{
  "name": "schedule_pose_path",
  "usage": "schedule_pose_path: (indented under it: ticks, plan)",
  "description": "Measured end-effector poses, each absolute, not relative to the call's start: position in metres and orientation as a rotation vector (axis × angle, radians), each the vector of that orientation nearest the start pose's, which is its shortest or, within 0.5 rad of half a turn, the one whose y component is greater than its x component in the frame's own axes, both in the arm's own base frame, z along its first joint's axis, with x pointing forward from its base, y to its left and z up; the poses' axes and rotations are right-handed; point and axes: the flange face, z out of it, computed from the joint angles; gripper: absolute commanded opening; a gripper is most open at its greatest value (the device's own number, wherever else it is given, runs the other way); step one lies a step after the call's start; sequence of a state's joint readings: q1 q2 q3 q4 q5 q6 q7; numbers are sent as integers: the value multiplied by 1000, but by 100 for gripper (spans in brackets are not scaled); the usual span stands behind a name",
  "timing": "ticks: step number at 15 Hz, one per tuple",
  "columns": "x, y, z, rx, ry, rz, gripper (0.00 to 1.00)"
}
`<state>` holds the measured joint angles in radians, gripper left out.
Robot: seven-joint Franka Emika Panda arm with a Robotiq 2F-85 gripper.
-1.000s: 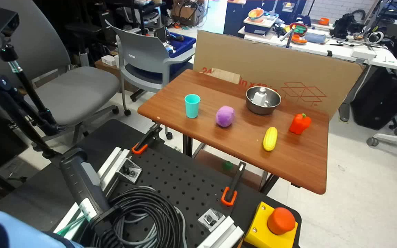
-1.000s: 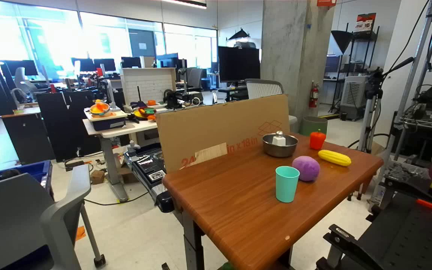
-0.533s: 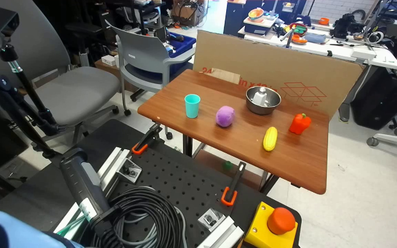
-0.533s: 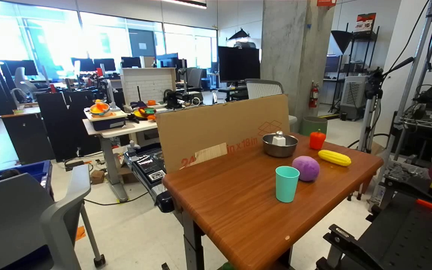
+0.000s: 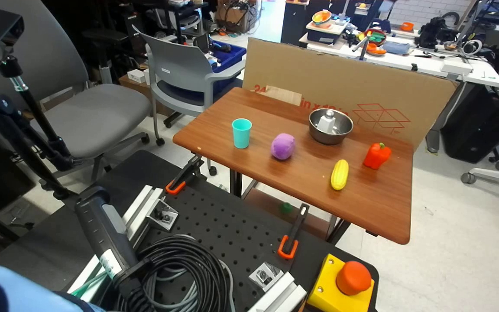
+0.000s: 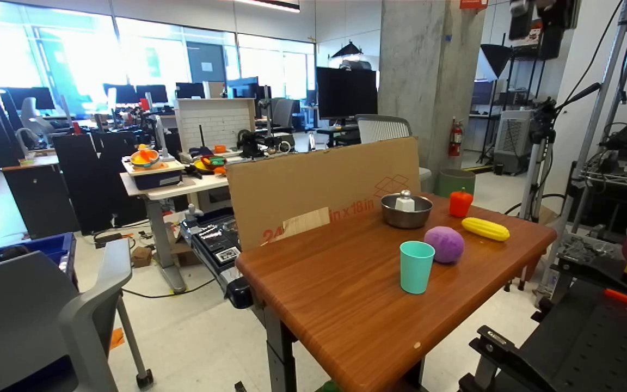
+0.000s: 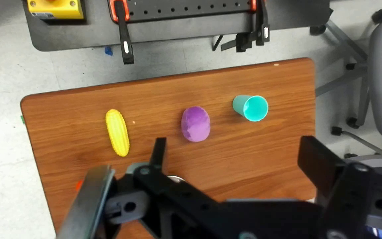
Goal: Remove the shaker from the silver bowl
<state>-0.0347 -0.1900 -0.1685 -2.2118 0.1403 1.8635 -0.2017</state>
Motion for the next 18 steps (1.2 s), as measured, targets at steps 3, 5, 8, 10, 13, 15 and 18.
schedule_pose_path:
  ticks: [3, 5, 8, 10, 13, 15, 18]
  plan:
    - [490, -85, 398, -2983, 144, 119, 100]
    - [509, -83, 371, -3006, 209, 80, 100]
    - [541, -79, 346, -3030, 316, 22, 100]
    - [560, -79, 334, -3048, 386, 1, 100]
    - [583, -83, 318, -3081, 462, -7, 100]
    - [595, -84, 310, -3100, 489, -5, 100]
    - [607, -86, 295, -3125, 517, 12, 100]
